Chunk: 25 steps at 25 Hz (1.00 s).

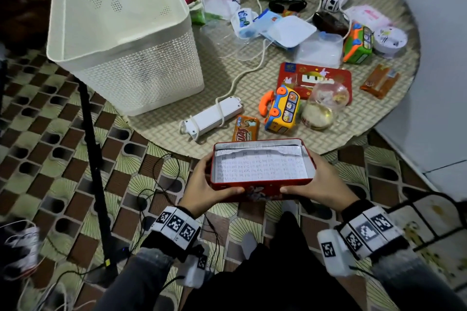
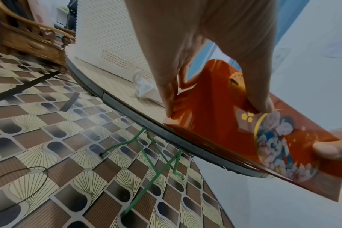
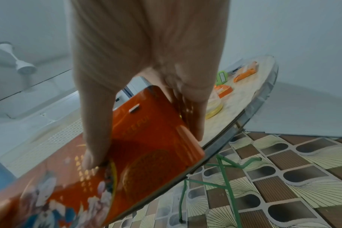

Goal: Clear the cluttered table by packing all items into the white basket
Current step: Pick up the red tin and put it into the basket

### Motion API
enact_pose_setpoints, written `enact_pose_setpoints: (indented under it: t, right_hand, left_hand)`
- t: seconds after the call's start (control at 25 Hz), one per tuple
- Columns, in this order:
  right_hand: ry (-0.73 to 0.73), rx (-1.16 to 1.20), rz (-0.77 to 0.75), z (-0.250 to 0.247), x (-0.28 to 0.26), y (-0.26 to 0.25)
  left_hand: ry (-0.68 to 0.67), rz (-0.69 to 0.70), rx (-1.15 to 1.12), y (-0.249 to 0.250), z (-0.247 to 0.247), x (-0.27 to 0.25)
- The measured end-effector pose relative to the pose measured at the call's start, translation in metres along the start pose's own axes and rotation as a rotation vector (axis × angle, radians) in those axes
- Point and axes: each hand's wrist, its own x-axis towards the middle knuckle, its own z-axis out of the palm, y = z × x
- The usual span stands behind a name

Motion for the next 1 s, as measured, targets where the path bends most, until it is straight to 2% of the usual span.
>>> enact_pose_setpoints:
  t: [0.24, 0.44, 0.68, 0.84, 1.0]
  right_hand:
    - [-0.062, 0.017, 0.045, -0.009, -0.008, 0.019]
    - [-0.026, 0.052, 0.029, -0.012, -0.008, 0.016]
    - [0.007, 0.069, 0.017, -0.013, -0.007, 0.005]
    - [0.051, -0.024, -0.023, -0.011, 0.002, 0.013]
    - [0.054, -0.055, 0.010, -0.007, 0.019, 0.021]
  left_hand:
    - [0.005, -0.062, -0.003, -0.018, 0.016, -0.007]
    - [0.076, -0.012, -0.035, -0.018, 0.019, -0.002]
    - [0.077, 0.046, -0.100, -0.014, 0.017, 0.001]
    - [0.083, 0.089, -0.083, -0.012, 0.015, 0.007]
    - [0.073, 0.036, -0.094, -0.012, 0.014, 0.019]
